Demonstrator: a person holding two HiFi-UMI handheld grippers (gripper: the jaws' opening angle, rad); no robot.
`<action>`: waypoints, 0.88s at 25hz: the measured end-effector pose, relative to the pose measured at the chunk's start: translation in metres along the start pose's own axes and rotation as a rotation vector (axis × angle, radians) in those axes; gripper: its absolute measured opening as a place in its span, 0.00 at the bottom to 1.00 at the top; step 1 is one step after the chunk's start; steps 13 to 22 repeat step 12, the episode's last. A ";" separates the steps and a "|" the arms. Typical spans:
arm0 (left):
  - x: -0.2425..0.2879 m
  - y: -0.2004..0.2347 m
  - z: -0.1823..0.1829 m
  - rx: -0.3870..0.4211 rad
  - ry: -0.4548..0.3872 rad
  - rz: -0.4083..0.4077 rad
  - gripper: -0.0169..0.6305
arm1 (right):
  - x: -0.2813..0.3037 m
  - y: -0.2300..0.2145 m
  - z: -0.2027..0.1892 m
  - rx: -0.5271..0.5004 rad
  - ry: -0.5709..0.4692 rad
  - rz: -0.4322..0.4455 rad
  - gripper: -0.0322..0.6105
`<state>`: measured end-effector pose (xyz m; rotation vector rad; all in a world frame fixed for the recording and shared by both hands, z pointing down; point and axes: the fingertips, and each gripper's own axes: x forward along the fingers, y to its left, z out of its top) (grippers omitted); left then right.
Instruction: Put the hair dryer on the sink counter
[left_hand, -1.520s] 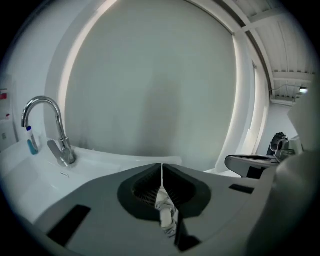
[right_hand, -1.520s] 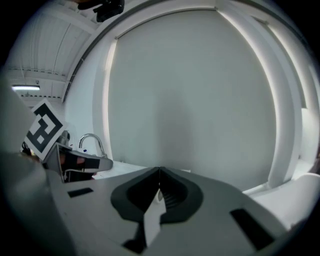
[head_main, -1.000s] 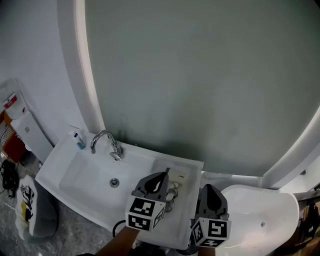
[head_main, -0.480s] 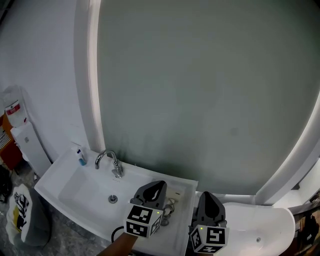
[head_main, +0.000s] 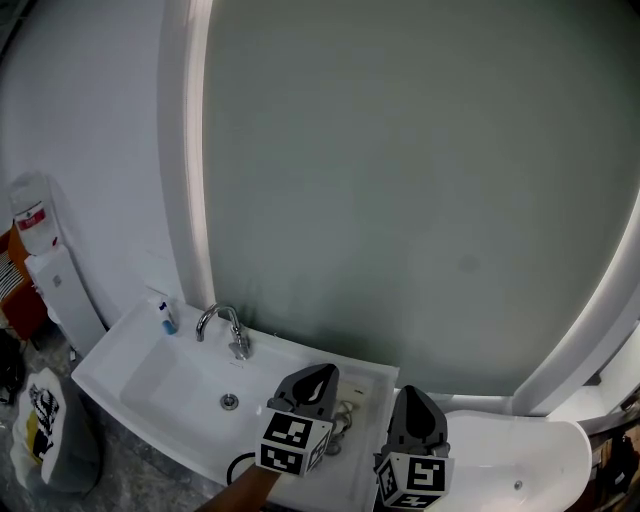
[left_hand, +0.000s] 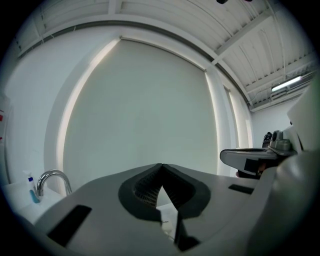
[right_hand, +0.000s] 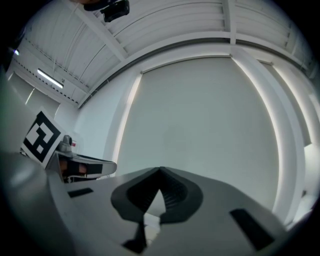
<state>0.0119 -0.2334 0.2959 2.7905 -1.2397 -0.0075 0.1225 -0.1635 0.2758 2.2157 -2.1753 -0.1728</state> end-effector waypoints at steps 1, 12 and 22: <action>-0.001 -0.001 -0.001 0.002 0.001 -0.001 0.04 | 0.000 0.000 -0.001 0.001 0.001 0.000 0.08; 0.004 0.008 -0.010 -0.028 0.036 0.004 0.04 | 0.006 0.000 -0.005 -0.003 0.006 -0.012 0.08; 0.004 0.008 -0.010 -0.028 0.036 0.004 0.04 | 0.006 0.000 -0.005 -0.003 0.006 -0.012 0.08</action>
